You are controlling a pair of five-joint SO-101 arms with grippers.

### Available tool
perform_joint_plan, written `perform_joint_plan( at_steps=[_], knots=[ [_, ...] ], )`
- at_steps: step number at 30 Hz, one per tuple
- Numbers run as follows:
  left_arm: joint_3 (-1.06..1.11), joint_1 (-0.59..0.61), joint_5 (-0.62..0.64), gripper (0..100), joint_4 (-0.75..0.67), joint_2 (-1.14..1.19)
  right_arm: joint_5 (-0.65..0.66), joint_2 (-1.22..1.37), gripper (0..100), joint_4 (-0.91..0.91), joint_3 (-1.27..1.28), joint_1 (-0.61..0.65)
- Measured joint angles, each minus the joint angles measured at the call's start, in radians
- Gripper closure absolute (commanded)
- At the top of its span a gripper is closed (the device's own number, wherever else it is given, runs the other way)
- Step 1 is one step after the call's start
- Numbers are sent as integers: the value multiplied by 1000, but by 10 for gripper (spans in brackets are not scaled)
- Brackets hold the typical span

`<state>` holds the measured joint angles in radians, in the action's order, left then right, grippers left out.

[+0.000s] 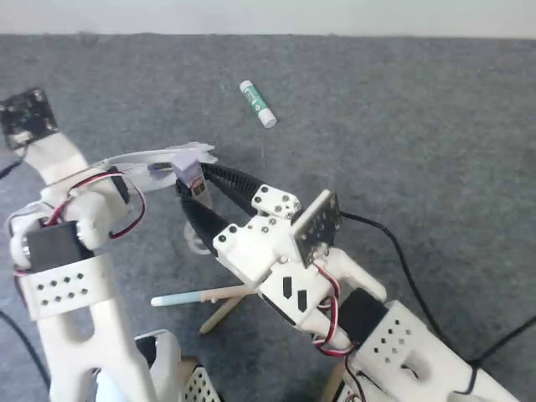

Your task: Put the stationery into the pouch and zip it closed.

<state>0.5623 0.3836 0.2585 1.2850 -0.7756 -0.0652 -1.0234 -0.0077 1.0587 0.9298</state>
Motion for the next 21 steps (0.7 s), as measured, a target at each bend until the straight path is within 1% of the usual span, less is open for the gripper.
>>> perform_joint_plan(
  at_steps=[1,4,6,9,17,21],
  knots=[
    [0,-9,0,991,0,0,12,0,992,-61,40,0],
    [0,-28,0,991,5,0,103,0,992,-253,135,0],
    [0,-35,0,991,12,0,143,2,992,-350,167,14],
    [0,-38,0,991,12,0,158,0,992,-402,172,29],
    [0,-38,-3,991,18,0,158,2,992,-445,172,28],
    [0,-38,-3,991,18,0,158,106,992,-562,164,34]
  ],
)
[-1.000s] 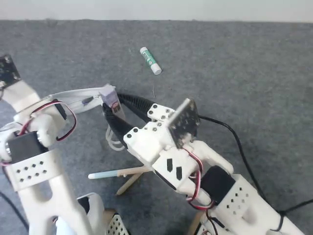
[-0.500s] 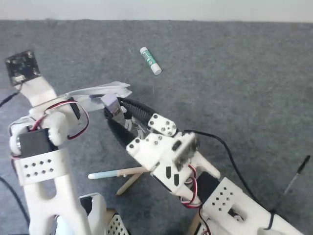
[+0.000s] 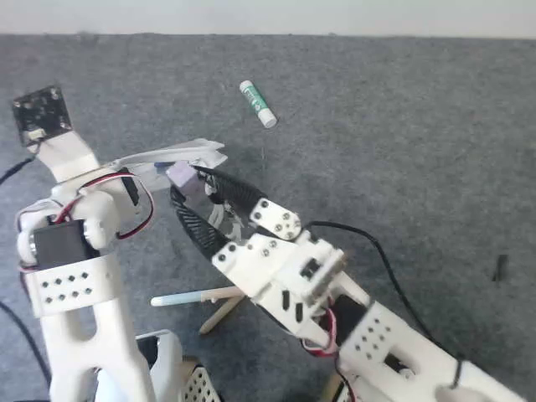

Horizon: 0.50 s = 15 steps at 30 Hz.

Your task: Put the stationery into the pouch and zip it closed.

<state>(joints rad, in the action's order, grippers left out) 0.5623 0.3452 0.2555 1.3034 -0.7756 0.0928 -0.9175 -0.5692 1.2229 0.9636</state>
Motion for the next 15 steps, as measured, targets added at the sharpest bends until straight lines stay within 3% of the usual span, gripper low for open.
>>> perform_joint_plan(
  at_steps=[15],
  knots=[
    [0,0,0,991,0,0,0,667,992,-371,-196,-20]
  ],
)
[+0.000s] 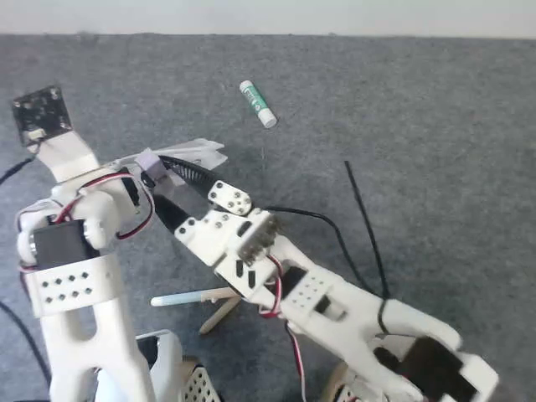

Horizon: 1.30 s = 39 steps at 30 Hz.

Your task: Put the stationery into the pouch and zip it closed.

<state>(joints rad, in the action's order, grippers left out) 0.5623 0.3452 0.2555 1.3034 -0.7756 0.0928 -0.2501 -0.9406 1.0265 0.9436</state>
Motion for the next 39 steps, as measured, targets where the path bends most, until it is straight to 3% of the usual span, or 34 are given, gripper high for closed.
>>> perform_joint_plan(
  at_steps=[10,16,35,39],
  knots=[
    [0,0,0,991,0,0,3,123,986,-18,-66,-38],
    [0,0,0,991,0,0,3,124,838,-18,-66,-38],
    [2,-2,0,991,0,2,5,25,837,-15,74,-54],
    [2,0,0,991,0,2,5,-78,837,87,123,-58]
  ],
)
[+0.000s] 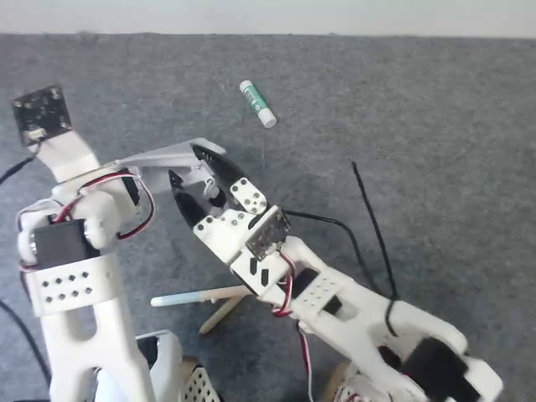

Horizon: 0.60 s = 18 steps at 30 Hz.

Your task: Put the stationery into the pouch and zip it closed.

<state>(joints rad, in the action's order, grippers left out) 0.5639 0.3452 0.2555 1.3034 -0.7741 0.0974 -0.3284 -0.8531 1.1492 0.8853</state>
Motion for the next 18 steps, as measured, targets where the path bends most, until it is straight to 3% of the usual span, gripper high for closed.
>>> perform_joint_plan(
  at_steps=[6,10,18],
  knots=[
    [0,15,0,991,0,0,-11,-143,837,255,0,-48],
    [0,63,0,991,0,0,-84,-226,837,353,0,-112],
    [0,86,0,991,0,0,-104,-396,837,578,2,-160]
  ],
)
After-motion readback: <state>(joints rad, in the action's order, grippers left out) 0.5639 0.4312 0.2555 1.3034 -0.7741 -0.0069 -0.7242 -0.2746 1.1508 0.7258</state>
